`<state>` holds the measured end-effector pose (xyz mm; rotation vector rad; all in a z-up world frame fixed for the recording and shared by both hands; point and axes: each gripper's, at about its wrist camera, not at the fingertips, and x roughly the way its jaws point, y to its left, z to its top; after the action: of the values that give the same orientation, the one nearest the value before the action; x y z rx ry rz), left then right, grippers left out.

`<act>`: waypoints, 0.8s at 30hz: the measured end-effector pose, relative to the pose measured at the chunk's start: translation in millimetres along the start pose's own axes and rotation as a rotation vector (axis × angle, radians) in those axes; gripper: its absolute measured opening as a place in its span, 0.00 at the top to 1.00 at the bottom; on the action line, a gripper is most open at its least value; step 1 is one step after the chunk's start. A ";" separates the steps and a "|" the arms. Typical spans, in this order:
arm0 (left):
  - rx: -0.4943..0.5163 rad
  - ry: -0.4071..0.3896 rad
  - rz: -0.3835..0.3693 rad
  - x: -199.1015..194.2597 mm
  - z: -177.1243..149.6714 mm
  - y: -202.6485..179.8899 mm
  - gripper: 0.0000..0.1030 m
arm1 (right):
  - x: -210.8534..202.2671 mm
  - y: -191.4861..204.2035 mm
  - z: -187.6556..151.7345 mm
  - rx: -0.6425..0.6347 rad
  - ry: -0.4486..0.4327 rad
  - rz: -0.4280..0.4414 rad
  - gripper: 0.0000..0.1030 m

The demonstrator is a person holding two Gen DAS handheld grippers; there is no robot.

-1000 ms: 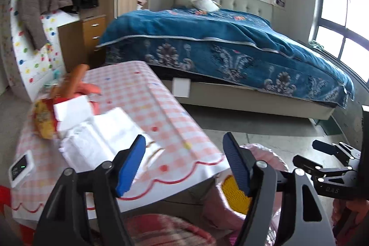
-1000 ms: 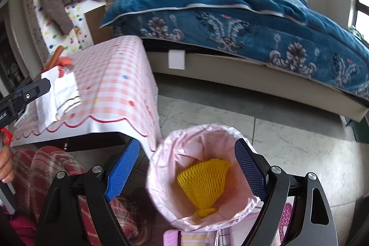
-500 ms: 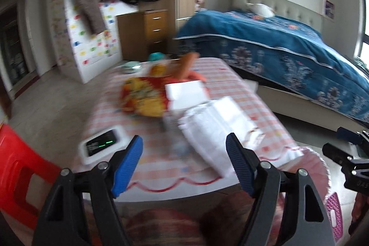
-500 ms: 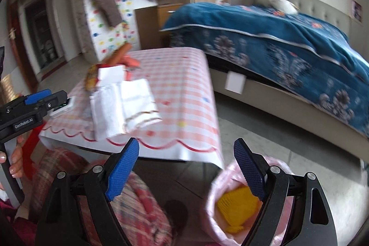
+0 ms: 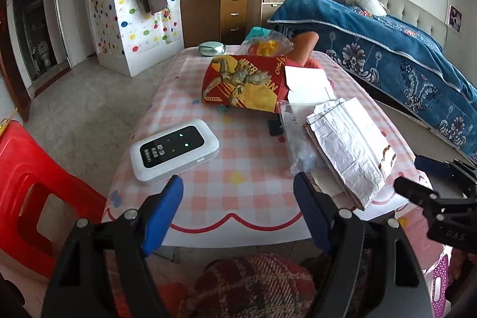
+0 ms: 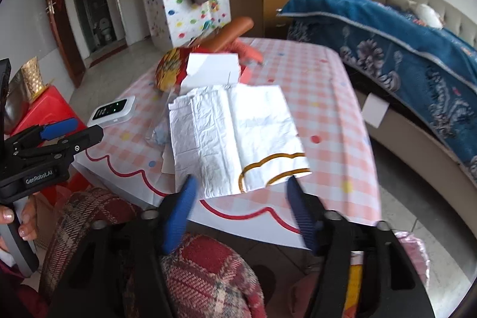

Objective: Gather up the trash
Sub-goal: 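Grasp the white gold-striped paper bag with the right gripper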

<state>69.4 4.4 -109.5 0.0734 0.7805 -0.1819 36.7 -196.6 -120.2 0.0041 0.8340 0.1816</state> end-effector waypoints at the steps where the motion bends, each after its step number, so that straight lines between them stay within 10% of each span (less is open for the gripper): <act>1: 0.002 0.002 -0.004 1.6 0.2 -0.9 0.28 | 6.9 -3.3 -0.2 0.011 0.016 -0.004 0.31; 16: 0.030 0.014 -0.002 16.7 6.7 -15.2 0.28 | 38.9 -43.4 4.2 0.052 0.022 -0.123 0.61; 24: 0.035 0.013 0.001 14.0 4.8 -17.2 0.28 | 37.7 -36.6 3.9 0.019 0.005 -0.137 0.99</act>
<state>79.2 -15.1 -115.9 0.1076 0.7901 -0.1945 70.1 -226.2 -148.0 -0.0353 0.8375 0.0444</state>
